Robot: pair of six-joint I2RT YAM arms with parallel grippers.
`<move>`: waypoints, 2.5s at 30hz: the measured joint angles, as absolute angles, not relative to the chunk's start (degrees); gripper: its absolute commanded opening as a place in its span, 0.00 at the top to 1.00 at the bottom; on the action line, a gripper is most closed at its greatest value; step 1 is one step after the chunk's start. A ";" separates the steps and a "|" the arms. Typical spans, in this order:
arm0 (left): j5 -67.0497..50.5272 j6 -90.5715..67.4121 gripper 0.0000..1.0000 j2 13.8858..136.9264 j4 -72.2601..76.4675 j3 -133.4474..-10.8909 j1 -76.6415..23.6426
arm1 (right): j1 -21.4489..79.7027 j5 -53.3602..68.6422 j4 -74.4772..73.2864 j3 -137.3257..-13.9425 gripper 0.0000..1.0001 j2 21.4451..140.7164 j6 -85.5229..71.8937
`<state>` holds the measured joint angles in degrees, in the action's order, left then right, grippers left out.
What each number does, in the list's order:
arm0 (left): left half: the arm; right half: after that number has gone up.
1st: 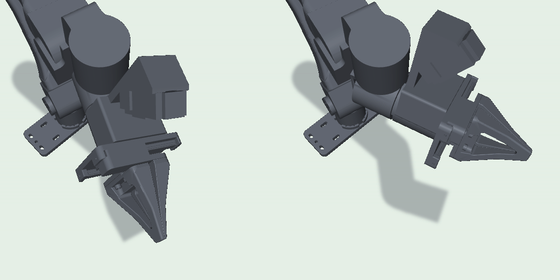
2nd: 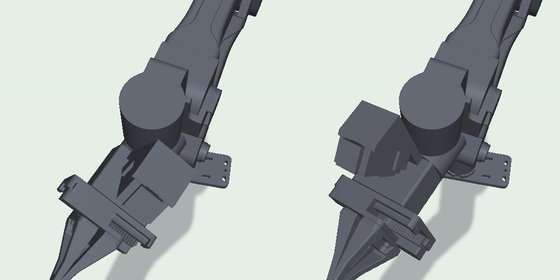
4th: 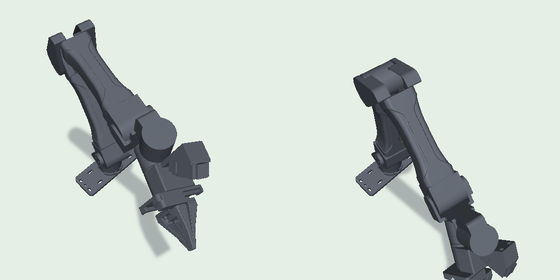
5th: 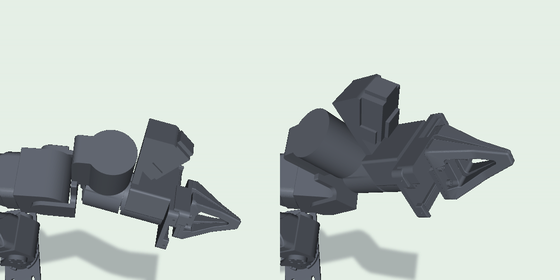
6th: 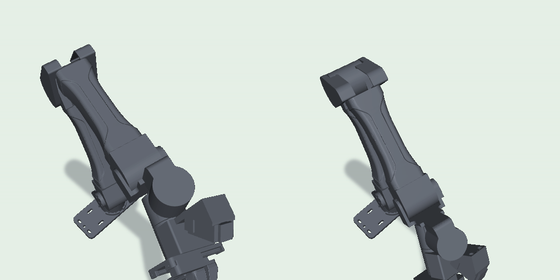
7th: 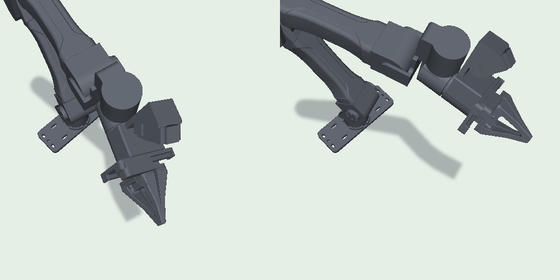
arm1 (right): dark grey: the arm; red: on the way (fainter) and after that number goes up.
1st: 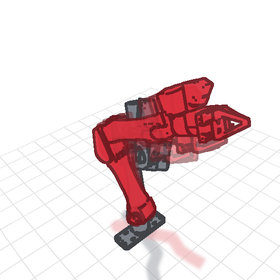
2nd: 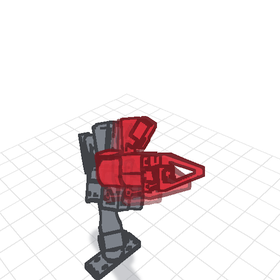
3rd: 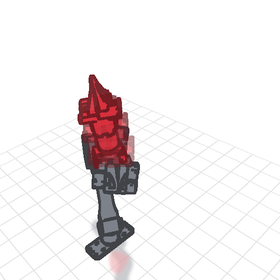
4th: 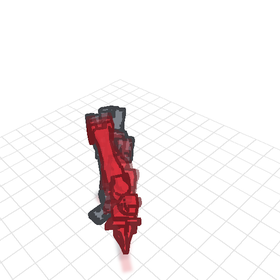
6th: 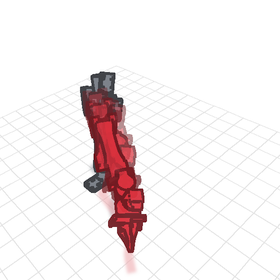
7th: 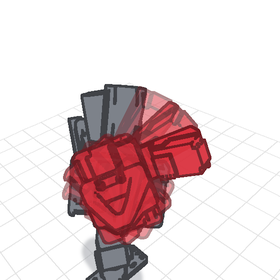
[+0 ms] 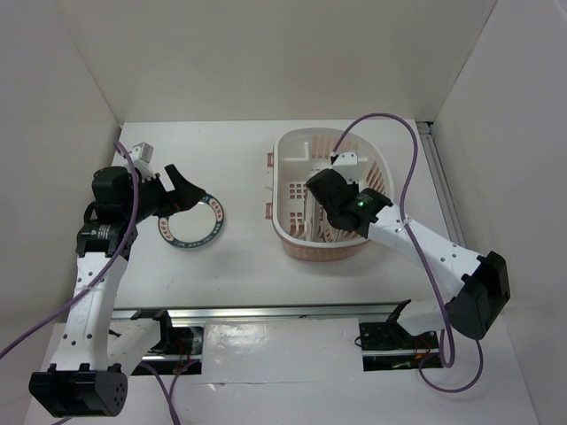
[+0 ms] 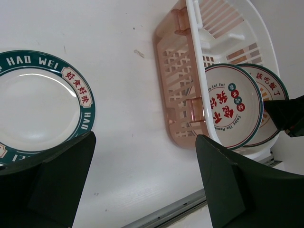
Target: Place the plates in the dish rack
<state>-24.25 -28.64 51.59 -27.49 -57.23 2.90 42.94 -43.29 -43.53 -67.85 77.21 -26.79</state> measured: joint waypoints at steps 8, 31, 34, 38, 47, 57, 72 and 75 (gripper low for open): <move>-24.18 -28.62 0.00 51.59 -27.51 -57.23 2.87 | 43.75 -43.03 -43.64 -67.88 0.28 77.23 -28.01; -9.54 -48.56 0.00 48.12 -32.27 -33.08 7.38 | 48.93 -51.79 -58.39 -93.36 0.00 69.95 -24.93; -7.79 -54.08 0.03 44.64 -31.22 -28.75 7.35 | 48.99 -50.76 -58.13 -92.84 0.00 68.75 -23.18; -5.72 -60.27 0.03 42.65 -27.38 -22.94 7.38 | 49.98 -48.60 -57.39 -90.91 0.00 68.69 -21.52; -1.93 -66.28 0.05 48.51 -12.10 -16.86 7.75 | 51.24 -43.94 -55.90 -87.18 0.00 66.94 -19.18; 0.01 -69.54 0.21 57.93 0.30 -17.23 8.16 | 51.24 -42.54 -53.49 -85.23 0.00 63.13 -18.57; -0.32 -70.57 0.84 65.04 5.17 -17.47 12.01 | 51.81 -37.87 -51.42 -85.23 0.00 61.25 -18.44; -1.85 -70.76 1.00 67.57 7.18 -18.24 12.97 | 51.88 -37.04 -51.18 -85.23 0.00 60.80 -18.31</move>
